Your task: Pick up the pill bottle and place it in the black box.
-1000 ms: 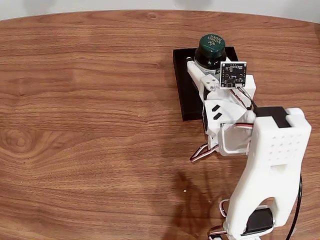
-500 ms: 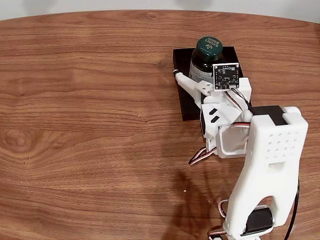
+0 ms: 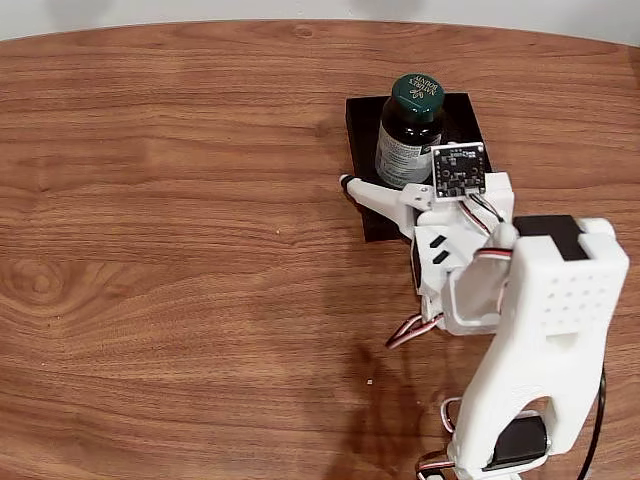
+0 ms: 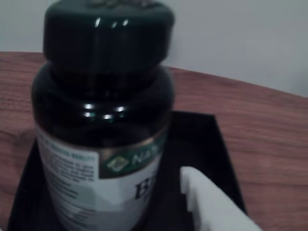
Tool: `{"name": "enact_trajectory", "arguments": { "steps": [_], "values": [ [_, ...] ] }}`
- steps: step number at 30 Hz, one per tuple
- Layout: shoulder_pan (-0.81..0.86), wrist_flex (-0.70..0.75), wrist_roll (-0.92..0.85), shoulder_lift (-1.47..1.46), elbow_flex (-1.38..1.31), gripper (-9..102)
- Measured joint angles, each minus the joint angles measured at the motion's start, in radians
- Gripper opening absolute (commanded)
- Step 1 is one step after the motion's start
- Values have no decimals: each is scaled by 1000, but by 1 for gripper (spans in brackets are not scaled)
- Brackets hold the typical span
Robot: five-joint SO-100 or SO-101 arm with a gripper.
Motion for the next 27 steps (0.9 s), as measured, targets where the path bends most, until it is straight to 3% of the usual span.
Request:
{"name": "enact_trajectory", "arguments": {
  "steps": [11, 27],
  "values": [
    [49, 0, 26, 230, 156, 53],
    [54, 273, 11, 815, 480, 48]
  ]
}}
